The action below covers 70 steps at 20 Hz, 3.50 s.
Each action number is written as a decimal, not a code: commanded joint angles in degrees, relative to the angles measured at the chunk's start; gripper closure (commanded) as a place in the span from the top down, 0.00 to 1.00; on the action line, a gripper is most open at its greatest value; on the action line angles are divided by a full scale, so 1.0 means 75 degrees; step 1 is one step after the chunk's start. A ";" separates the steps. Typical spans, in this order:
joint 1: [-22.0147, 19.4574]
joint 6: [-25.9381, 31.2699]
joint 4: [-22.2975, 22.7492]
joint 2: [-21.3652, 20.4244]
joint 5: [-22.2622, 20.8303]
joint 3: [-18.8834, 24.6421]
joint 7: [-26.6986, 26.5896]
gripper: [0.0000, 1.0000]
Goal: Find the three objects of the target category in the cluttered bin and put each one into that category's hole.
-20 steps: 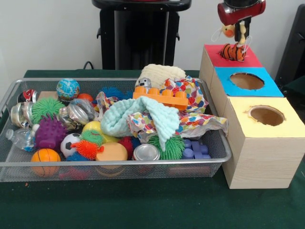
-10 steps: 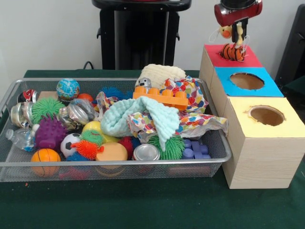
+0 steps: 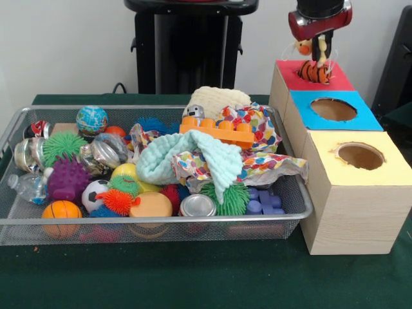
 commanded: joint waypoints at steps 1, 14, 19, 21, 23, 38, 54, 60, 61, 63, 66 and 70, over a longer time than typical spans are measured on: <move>-0.0148 -0.0786 -0.0199 0.0636 -0.0158 0.0083 0.1083 0.00; 0.0020 -0.1592 -0.0251 0.1310 -0.0172 0.0068 0.1256 0.00; 0.0051 -0.1915 -0.0297 0.1587 -0.0228 0.0000 0.1248 0.00; 0.0054 -0.2042 -0.0308 0.1697 -0.0230 -0.0019 0.1250 0.00; 0.0080 -0.2140 -0.0347 0.1792 -0.0244 -0.0052 0.1240 0.00; 0.0179 -0.2491 -0.0467 0.2062 -0.0015 -0.0178 0.1456 1.00; 0.0130 -0.1677 -0.0254 0.1284 0.0016 -0.0238 0.1350 1.00; 0.0236 -0.0739 -0.0105 0.0395 0.0133 -0.0367 0.1460 1.00; 0.0277 -0.0623 -0.0098 0.0276 0.0141 -0.0422 0.1499 1.00; 0.0302 -0.0448 -0.0018 0.0026 0.0172 -0.0450 0.1546 1.00; 0.0314 -0.0179 0.0104 -0.0305 0.0210 -0.0478 0.1575 1.00; 0.0305 -0.0039 0.0041 -0.0355 0.0209 -0.0508 0.1538 1.00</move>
